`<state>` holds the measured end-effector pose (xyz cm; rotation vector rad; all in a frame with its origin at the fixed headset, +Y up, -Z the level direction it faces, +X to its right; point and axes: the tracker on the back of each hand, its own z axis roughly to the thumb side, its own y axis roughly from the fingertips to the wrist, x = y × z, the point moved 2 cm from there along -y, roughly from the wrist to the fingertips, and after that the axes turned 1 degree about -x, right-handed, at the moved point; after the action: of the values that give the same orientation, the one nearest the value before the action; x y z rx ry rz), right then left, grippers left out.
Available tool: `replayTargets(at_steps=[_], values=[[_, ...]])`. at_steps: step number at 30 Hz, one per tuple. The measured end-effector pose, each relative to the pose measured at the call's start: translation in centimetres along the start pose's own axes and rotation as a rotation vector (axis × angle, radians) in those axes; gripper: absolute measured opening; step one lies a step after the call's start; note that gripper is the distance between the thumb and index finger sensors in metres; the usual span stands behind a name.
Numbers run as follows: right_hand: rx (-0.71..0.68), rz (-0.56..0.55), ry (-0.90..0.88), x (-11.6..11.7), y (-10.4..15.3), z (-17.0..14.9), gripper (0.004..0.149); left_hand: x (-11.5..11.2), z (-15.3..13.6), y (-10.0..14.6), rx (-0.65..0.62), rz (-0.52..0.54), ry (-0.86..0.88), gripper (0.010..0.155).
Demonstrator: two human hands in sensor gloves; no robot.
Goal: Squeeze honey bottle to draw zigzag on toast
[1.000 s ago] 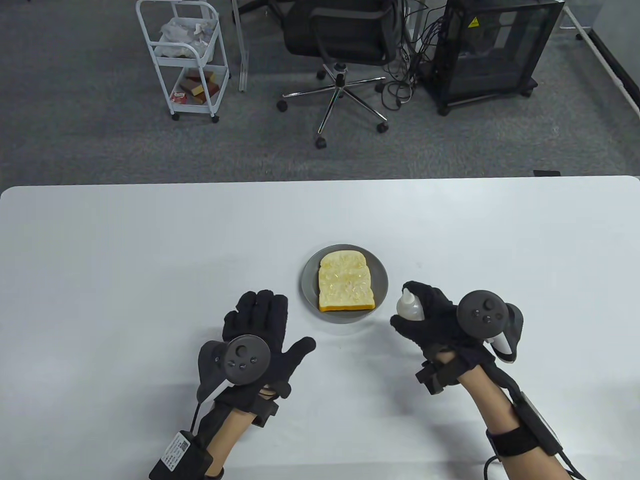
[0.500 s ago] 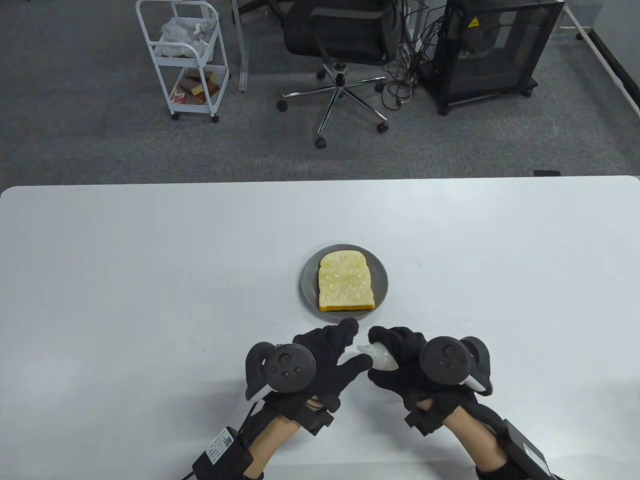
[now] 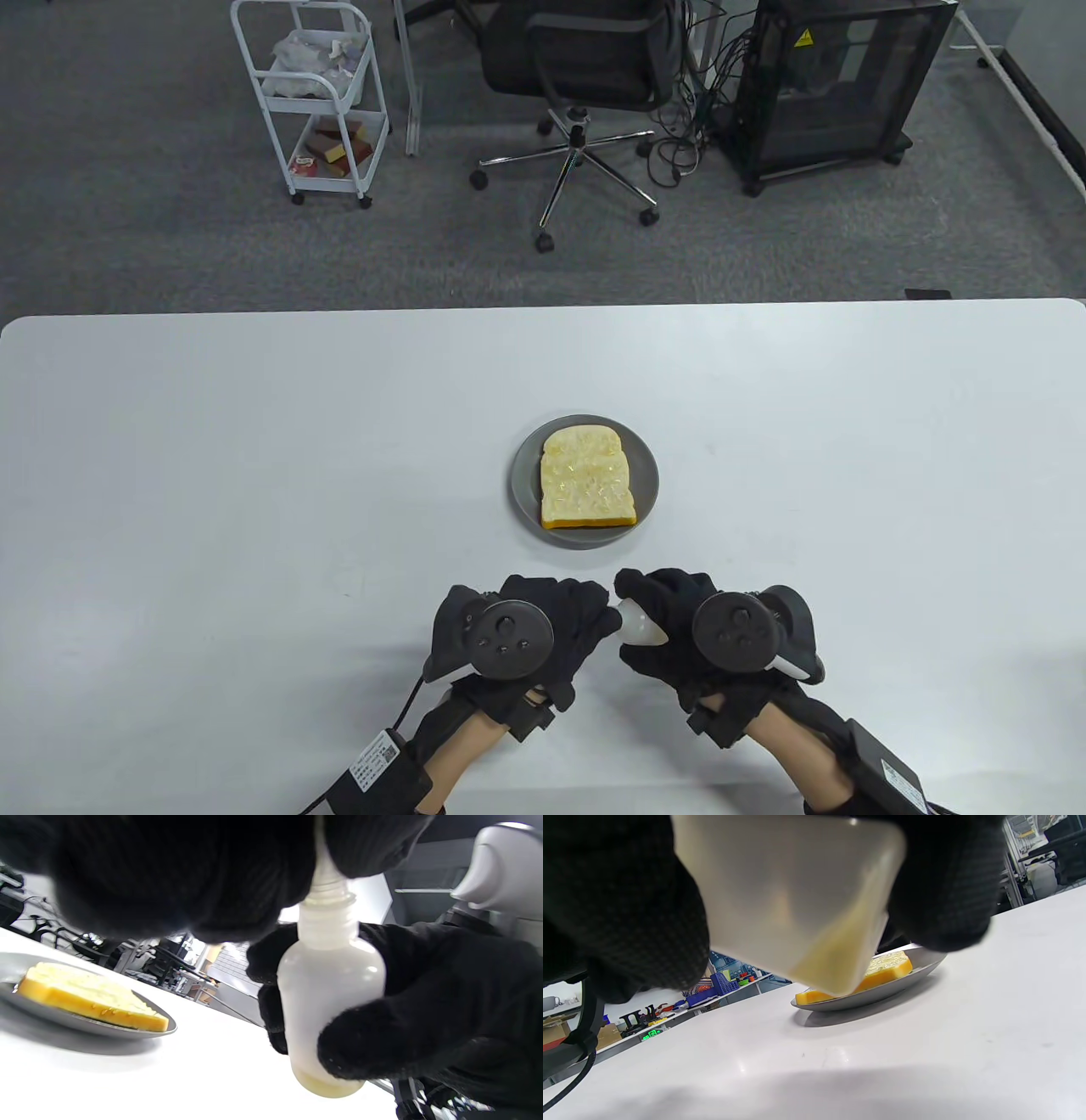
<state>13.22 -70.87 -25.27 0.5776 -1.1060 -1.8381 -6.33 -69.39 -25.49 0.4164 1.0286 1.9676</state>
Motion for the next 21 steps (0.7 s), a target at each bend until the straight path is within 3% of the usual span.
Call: replayTargets(at_steps=[3, 6, 7, 10, 17, 21], values=[[0.002, 0.026, 0.008, 0.19, -0.14, -0.2, 0.078, 0.03, -0.6, -0.35, 0.066, -0.065, 0.055, 0.049], [0.021, 0.016, -0.004, 0.05, -0.21, -0.18, 0.078, 0.51, -0.75, -0.19, 0.033, -0.053, 0.045, 0.06], [0.016, 0.014, 0.004, -0.01, -0.17, -0.16, 0.078, 0.38, -0.71, -0.09, 0.032, -0.095, 0.057, 0.064], [0.002, 0.03, 0.0, 0.22, -0.21, -0.04, 0.078, 0.33, -0.17, -0.22, -0.015, -0.075, 0.032, 0.044], [0.001, 0.034, 0.019, 0.26, -0.23, 0.04, 0.078, 0.54, -1.03, 0.08, 0.051, -0.075, 0.076, 0.063], [-0.002, 0.044, 0.01, 0.4, -0.19, -0.01, 0.078, 0.53, -0.47, -0.14, 0.013, -0.108, 0.054, 0.045]])
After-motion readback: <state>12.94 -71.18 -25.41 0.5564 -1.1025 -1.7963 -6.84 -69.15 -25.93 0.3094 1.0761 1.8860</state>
